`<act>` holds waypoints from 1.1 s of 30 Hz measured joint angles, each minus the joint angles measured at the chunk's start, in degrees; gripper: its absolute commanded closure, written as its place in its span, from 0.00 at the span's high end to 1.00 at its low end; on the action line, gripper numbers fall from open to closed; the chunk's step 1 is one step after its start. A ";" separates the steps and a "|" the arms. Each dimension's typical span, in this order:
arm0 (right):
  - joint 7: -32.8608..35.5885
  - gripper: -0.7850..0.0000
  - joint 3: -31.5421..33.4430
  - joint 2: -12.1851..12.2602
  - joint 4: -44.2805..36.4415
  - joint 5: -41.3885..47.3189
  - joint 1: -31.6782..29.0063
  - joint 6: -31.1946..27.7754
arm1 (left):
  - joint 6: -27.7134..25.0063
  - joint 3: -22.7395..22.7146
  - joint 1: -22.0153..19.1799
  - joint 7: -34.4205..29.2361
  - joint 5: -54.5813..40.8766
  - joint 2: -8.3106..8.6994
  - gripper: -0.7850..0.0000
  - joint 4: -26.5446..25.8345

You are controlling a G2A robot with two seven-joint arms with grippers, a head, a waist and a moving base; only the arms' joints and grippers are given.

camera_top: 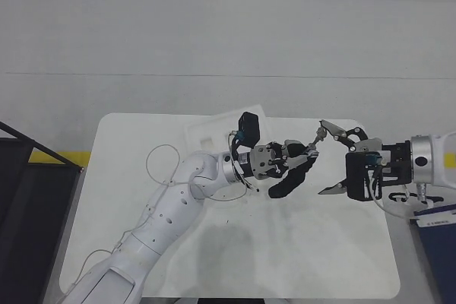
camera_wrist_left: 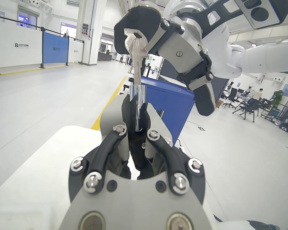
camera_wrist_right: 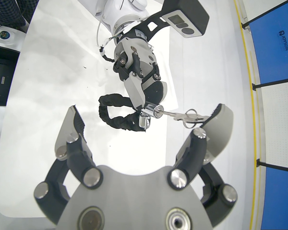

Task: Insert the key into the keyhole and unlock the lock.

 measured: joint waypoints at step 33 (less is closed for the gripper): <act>4.59 0.51 0.27 -1.91 5.96 7.97 2.26 -0.48 | -2.73 -0.19 -0.76 -8.82 -2.67 2.06 0.00 -2.58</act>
